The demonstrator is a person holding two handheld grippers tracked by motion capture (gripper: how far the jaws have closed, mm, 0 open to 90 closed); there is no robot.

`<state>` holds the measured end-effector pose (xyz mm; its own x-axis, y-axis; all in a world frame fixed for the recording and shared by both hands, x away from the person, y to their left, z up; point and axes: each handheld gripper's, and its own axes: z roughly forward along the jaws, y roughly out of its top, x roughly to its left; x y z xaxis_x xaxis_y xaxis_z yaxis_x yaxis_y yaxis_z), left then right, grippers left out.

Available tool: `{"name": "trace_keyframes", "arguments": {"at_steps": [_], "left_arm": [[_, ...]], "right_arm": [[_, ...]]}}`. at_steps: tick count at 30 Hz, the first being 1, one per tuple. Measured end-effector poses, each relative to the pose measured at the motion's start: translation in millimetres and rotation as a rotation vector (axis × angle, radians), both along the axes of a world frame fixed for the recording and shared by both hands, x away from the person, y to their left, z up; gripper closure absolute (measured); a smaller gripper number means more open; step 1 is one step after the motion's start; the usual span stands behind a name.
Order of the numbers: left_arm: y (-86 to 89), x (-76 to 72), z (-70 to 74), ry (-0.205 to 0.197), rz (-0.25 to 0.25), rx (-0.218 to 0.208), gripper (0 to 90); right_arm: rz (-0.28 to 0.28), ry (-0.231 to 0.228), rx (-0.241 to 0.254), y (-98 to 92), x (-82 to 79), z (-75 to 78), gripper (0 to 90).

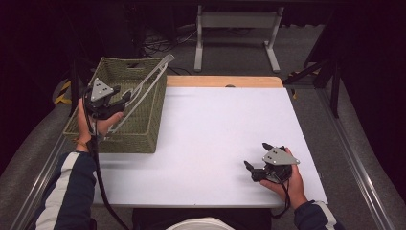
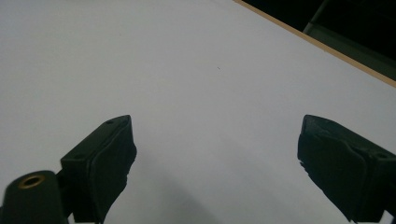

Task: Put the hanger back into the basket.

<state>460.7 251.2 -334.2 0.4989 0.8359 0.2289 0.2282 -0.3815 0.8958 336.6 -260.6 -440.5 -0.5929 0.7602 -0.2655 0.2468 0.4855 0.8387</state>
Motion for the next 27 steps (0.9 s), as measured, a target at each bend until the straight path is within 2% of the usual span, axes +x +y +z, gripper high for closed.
{"name": "trace_keyframes", "arguments": {"at_steps": [4,14,22,24,27], "left_arm": [[-11.0,-11.1,-1.9,-0.035,-0.036,-0.005,42.7],[-33.9,-29.3,-4.9,-0.071,-0.113,-0.034,18.6],[-46.3,-41.2,-10.7,-0.076,-0.186,-0.086,10.2],[-51.0,-48.1,-13.4,-0.084,-0.192,-0.085,10.4],[-56.1,-57.0,-16.1,-0.098,-0.238,-0.083,9.9]], "right_arm": [[-0.002,0.0,-0.003,0.5,-0.3,-0.2,11.6],[-0.007,-0.009,0.004,-0.9,-1.2,0.6,11.6],[-0.017,-0.016,0.01,-4.7,-3.8,1.7,11.6],[-0.022,-0.018,0.011,-5.6,-4.7,2.0,11.6],[-0.028,-0.024,0.012,-6.8,-5.7,2.5,11.6]]}}
